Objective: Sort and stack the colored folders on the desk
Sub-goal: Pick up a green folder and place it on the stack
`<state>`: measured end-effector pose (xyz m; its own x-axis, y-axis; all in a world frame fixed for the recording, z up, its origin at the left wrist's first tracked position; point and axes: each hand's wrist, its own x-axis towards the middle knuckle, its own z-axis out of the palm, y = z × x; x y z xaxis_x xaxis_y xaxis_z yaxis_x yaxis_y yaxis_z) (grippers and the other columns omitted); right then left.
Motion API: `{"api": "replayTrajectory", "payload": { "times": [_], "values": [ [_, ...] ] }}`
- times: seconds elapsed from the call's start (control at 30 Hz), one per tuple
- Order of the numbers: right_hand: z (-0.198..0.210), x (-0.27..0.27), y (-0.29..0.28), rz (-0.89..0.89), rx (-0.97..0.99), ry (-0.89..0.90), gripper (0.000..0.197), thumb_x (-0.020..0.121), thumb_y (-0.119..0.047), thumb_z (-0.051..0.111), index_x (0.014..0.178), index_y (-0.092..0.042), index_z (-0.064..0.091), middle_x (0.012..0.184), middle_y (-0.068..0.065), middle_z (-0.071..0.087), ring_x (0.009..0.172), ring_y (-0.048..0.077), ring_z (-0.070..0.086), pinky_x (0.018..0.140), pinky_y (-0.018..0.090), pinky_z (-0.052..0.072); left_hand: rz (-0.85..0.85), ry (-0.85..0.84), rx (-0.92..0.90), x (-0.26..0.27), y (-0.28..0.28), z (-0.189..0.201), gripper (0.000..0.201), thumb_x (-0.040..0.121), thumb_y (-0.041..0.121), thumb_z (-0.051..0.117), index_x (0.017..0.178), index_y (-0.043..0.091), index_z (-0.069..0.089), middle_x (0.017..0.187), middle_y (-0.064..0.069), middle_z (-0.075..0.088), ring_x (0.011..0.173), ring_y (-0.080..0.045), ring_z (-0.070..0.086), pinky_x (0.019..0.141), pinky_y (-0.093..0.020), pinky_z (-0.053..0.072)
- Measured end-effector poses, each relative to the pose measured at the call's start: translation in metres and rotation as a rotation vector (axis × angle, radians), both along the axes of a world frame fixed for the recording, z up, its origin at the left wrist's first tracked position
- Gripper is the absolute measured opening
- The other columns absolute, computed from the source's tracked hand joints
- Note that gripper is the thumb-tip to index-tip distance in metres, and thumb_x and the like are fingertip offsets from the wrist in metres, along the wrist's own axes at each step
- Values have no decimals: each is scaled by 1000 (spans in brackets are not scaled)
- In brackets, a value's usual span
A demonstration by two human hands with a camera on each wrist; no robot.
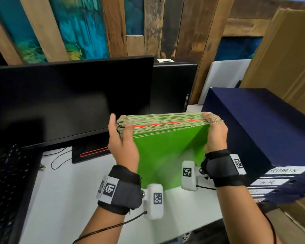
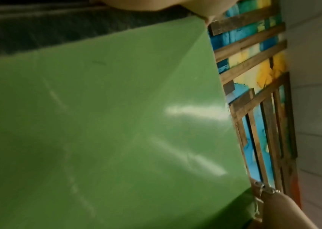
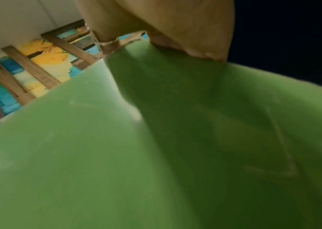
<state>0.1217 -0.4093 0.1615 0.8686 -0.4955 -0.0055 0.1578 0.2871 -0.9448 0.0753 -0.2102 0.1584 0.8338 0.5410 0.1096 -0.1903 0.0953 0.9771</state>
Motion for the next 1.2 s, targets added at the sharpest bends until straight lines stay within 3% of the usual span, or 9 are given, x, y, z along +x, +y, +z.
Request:
{"api": "replayTrajectory", "payload": {
  "times": [0.17,0.27,0.43,0.5,0.63,0.77,0.87,1.03,1.2],
  "values": [
    [-3,-2,-6,35,-83,22,20,73,-38,72,70,-19,65,85,6,63,89,24,62,88,42,49,-143,52,-126,6,7,15,56,92,9,44,144,26,32,139,14,39,116,3,37,96,-18,23],
    [0,-1,-8,-8,-111,-28,14,87,-17,64,73,-16,66,82,4,63,85,20,60,85,36,48,-167,83,-114,12,11,19,56,92,20,53,144,26,32,136,11,39,127,-7,35,97,-23,23],
    [-2,0,-5,-47,-158,-78,16,88,-12,60,73,-19,61,80,-4,57,86,16,56,84,30,44,47,-88,155,25,7,4,24,88,16,59,110,8,63,77,19,59,58,8,50,61,-2,37],
    [-7,-1,-1,-66,-156,-117,9,87,-21,64,81,-19,58,81,-8,53,79,6,56,77,20,45,62,-158,229,23,4,1,29,87,31,57,106,9,62,69,24,59,53,8,49,54,-3,37],
    [-26,-4,-13,123,-329,-187,55,65,-32,74,112,-18,50,99,-9,56,86,-9,60,80,11,49,-214,-234,309,11,21,-12,80,63,62,67,126,20,42,110,24,55,98,13,55,83,-2,41],
    [-63,-12,-34,384,-498,42,112,37,-39,92,131,-23,35,129,4,52,120,17,53,103,39,44,-470,46,498,-2,39,-25,113,55,24,88,139,30,13,116,36,31,111,24,36,99,3,22],
    [-84,-14,-34,415,-573,211,109,46,-18,90,137,-17,28,132,4,49,125,20,47,112,43,34,-614,242,655,-5,52,-38,121,58,17,88,142,28,1,118,27,25,119,8,22,102,-12,18],
    [-109,-22,-31,536,-593,339,101,68,-4,80,145,-16,15,139,4,40,131,17,37,112,30,27,-818,352,717,8,67,-70,129,60,13,86,146,22,-9,133,19,25,125,1,27,101,-8,24],
    [-118,-21,-15,416,-562,353,84,78,-2,70,145,-2,18,140,10,42,132,22,40,106,24,29,-642,373,751,18,66,-103,111,71,23,79,149,14,0,147,-3,39,133,-18,41,111,-31,33]
  ]
}}
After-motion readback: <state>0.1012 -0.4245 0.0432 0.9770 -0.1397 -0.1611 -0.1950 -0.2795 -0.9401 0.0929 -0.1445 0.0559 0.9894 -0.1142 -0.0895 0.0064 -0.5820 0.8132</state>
